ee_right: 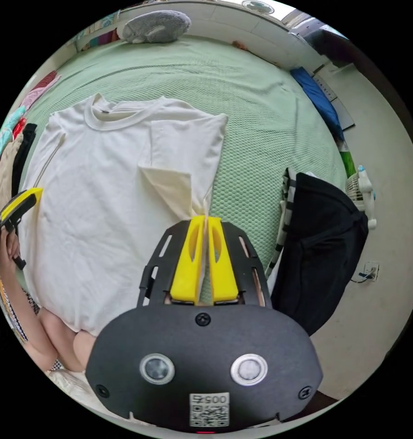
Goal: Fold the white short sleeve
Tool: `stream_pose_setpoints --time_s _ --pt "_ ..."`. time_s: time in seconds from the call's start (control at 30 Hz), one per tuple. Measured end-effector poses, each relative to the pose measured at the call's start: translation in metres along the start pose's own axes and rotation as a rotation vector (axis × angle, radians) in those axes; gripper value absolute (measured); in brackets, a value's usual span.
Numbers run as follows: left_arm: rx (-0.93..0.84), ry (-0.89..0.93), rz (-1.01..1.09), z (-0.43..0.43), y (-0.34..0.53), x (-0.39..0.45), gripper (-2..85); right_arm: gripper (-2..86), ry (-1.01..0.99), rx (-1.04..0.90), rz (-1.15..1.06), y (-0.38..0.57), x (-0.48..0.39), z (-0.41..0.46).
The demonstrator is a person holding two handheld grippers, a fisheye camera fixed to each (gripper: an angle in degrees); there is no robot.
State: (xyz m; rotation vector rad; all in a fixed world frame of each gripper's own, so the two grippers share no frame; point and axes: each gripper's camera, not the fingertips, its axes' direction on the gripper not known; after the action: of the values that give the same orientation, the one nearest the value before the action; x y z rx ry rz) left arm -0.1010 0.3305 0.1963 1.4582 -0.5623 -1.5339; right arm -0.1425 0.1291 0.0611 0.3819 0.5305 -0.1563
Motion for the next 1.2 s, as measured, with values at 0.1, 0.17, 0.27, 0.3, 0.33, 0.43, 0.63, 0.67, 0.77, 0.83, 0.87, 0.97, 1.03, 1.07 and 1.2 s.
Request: stream_pose_setpoints --time_s 0.1,0.17,0.27,0.3,0.33,0.43,0.63,0.67,0.77,0.83,0.87,0.97,1.03,1.07,1.2 --pt "0.001 -0.007 0.005 0.000 -0.001 0.000 -0.2 2.8 -0.075 0.057 0.042 0.007 0.012 -0.010" --pt "0.001 -0.014 0.008 0.000 -0.002 0.001 -0.2 3.5 -0.122 0.131 0.044 0.010 0.015 -0.020" --pt "0.001 -0.022 0.013 -0.001 -0.003 0.002 -0.2 4.2 -0.136 0.191 0.034 0.008 0.012 -0.027" --pt "0.001 -0.022 0.013 -0.001 -0.003 0.002 -0.2 4.2 -0.146 0.204 0.037 0.007 0.011 -0.027" --pt "0.000 -0.021 0.012 -0.001 -0.004 0.001 -0.3 4.3 -0.156 0.209 0.033 0.007 0.010 -0.027" --pt "0.000 -0.013 0.009 -0.002 -0.005 0.000 -0.3 4.5 -0.201 0.207 -0.015 0.009 -0.002 -0.023" --pt "0.000 -0.006 0.006 -0.004 -0.007 -0.002 -0.3 4.5 -0.155 0.127 -0.096 0.024 -0.024 -0.001" --pt "0.001 -0.007 0.006 -0.005 -0.007 -0.002 -0.3 4.5 -0.153 0.123 -0.090 0.027 -0.023 -0.004" --pt "0.000 -0.009 0.007 -0.006 -0.008 -0.002 -0.3 4.4 -0.173 0.181 -0.118 0.038 -0.028 -0.018" --pt "0.000 -0.010 0.007 -0.007 -0.009 -0.003 -0.3 4.5 -0.156 0.198 -0.138 0.044 -0.033 -0.022" --pt "0.001 -0.009 0.007 -0.008 -0.009 -0.003 -0.3 4.5 -0.134 0.189 -0.145 0.046 -0.036 -0.021" --pt "-0.002 -0.010 0.007 -0.009 -0.009 -0.003 -0.3 4.7 -0.130 0.125 -0.143 0.048 -0.038 -0.002" --pt "-0.005 -0.014 0.010 -0.009 -0.009 -0.002 -0.3 4.6 -0.147 0.139 -0.121 0.051 -0.035 -0.001" --pt "-0.008 -0.020 0.013 -0.009 -0.010 -0.002 -0.3 4.6 -0.146 0.133 -0.120 0.052 -0.034 -0.001" --pt "-0.020 -0.049 0.025 -0.009 -0.011 0.002 -0.4 4.5 -0.128 0.127 -0.126 0.056 -0.035 0.002"
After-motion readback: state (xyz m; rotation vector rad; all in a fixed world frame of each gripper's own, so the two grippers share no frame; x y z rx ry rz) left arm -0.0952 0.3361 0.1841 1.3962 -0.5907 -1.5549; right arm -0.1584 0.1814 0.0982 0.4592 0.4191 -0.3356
